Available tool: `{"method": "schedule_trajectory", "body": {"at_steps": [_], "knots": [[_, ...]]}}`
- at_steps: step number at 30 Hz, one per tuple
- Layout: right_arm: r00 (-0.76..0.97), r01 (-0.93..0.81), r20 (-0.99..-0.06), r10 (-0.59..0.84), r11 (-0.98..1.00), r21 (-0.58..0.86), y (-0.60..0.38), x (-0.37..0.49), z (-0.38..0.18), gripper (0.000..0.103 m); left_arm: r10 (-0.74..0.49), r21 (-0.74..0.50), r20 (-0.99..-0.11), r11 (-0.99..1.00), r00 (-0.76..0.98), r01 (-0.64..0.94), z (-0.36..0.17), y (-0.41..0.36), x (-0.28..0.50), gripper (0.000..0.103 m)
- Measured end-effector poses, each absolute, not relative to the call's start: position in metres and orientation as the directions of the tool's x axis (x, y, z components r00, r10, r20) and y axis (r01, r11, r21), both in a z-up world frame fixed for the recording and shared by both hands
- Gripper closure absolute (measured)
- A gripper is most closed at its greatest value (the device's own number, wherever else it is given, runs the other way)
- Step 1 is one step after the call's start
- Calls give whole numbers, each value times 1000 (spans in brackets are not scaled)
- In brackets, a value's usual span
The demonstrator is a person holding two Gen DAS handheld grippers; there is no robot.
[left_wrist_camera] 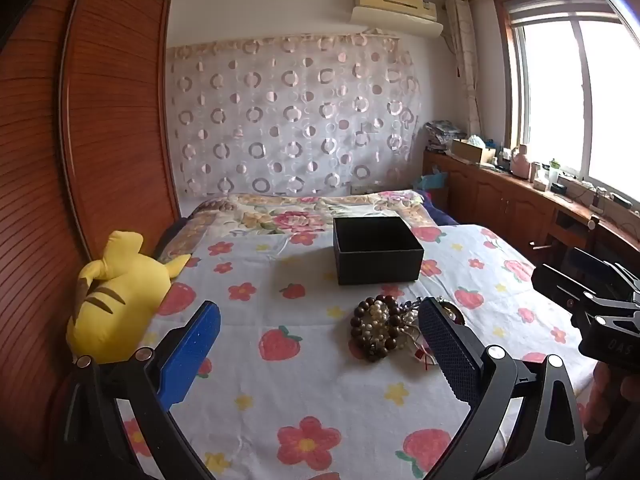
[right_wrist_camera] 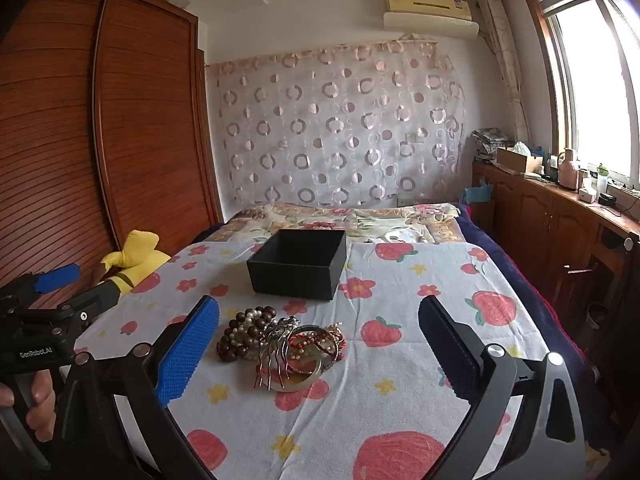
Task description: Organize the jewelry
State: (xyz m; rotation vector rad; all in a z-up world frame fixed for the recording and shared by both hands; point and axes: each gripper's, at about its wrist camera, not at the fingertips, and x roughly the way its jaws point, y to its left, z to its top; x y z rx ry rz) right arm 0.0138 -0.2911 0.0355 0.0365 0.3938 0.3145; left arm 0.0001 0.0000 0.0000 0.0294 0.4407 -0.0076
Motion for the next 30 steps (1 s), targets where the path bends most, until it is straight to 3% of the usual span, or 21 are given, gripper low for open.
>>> {"method": "schedule_trajectory", "body": {"at_steps": [30], "knots": [[872,-294,-379,310,951,100,-291,12,36,2,-1,25,-421,1000,907,13,0,0,0,7]]}}
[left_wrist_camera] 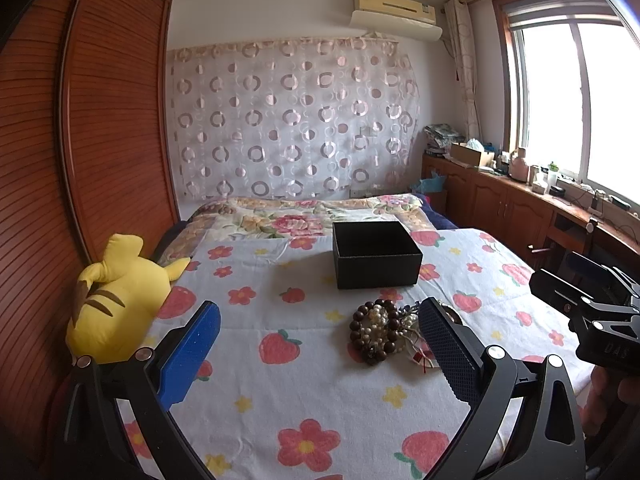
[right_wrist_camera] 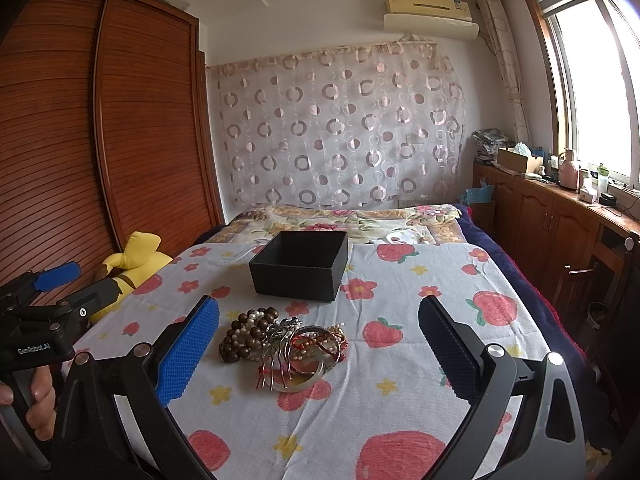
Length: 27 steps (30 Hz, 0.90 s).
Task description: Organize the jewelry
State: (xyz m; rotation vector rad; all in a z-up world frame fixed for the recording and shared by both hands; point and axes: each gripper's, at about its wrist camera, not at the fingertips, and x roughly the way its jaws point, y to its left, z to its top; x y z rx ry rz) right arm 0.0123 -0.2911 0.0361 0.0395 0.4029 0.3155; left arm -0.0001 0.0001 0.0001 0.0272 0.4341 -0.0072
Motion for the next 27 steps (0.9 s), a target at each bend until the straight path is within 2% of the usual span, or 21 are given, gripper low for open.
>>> {"method": "schedule_trajectory", "body": {"at_steps": [27], "knots": [[873,-294,-376,310,950,101,-290,10,38,2,-8,15,-406,1000,914,16,8,2,-1,7]]}}
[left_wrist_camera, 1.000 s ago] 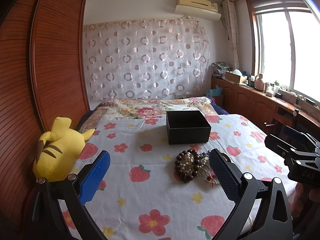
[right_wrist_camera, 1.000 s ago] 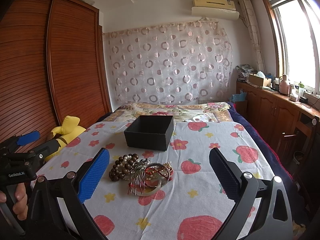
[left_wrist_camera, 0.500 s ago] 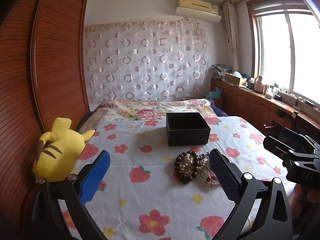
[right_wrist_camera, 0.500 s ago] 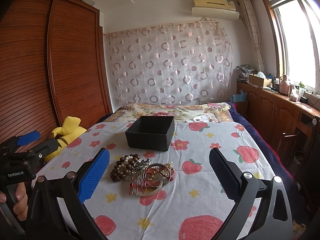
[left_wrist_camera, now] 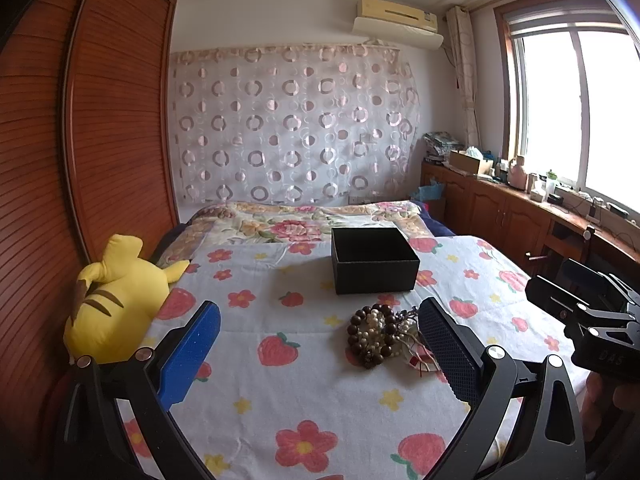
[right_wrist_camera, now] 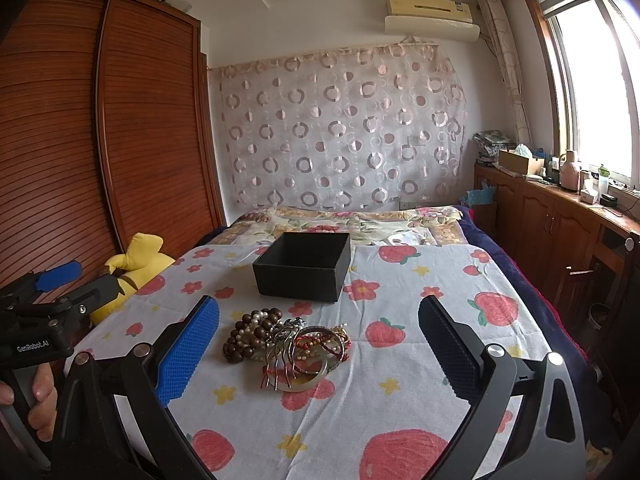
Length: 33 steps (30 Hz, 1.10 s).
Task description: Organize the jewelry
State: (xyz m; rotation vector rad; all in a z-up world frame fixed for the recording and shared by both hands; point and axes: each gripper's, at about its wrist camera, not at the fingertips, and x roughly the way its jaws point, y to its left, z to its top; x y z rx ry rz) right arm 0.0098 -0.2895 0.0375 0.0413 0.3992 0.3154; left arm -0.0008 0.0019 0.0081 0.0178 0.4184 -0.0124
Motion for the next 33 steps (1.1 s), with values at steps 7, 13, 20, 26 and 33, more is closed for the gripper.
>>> {"method": "schedule_trajectory", "body": {"at_steps": [7,13,20,26,33], "knots": [[874,-294,-375,310,951,101,-290,9,37,2,-8,14,-407,1000,913,15,15,2,-7,7],[874,-294,-375,310,950,102,-290,10,37,2,-9,13,-412,1000,911,15,9,0,-7,7],[873,-296,-375,311,950,101,-286,5,35,2,-9,11,-411,1000,911,15,7,0,-7,7],[873,-296,-375,312,950,102,-287,6,36,2,-9,10,-411,1000,912,14,8,0,-7,7],[873,-295,-376,312,950,103,-287,6,36,2,-9,11,-411,1000,911,15,7,0,-7,7]]}}
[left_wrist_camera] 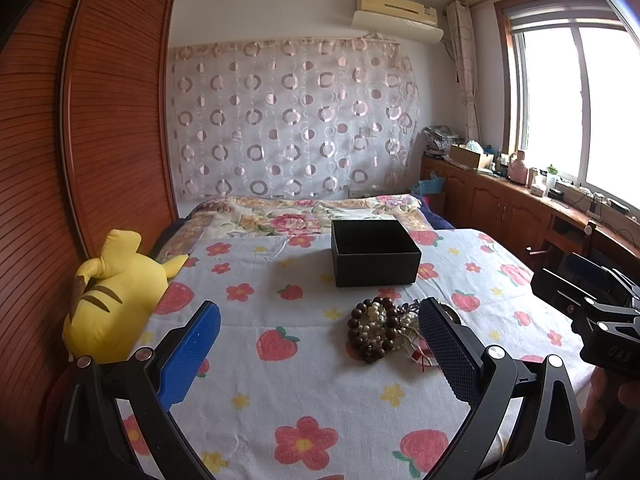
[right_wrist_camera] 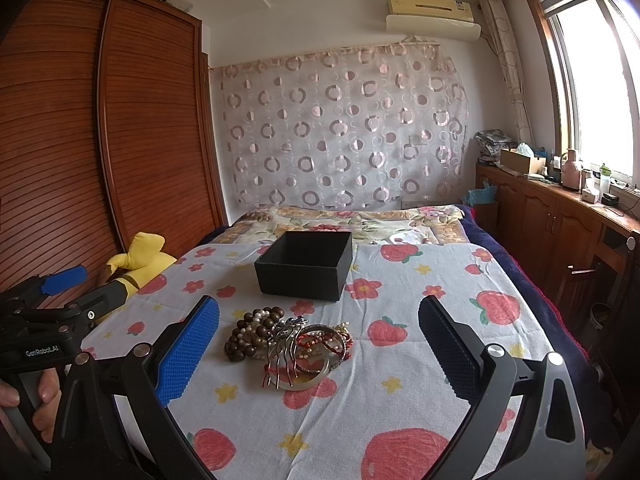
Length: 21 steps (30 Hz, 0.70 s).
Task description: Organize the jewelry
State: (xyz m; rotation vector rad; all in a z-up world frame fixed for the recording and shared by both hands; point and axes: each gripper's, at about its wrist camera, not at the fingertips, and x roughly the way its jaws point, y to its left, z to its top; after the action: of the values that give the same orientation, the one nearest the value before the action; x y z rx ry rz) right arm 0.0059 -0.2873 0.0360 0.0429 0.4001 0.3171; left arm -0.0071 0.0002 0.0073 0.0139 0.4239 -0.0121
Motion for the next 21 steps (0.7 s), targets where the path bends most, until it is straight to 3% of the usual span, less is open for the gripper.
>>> {"method": "schedule_trajectory", "body": {"at_steps": [13,21], "knots": [[827,-343,-434,357,933,113,-293,24,16,2,-50,-5,-488,999,871,54,-26,1,11,7],[760,-394,-518,393,912,114,-298,43,-9,28,-102,-27,-550,994,829,104,-48,1,26,7]]}}
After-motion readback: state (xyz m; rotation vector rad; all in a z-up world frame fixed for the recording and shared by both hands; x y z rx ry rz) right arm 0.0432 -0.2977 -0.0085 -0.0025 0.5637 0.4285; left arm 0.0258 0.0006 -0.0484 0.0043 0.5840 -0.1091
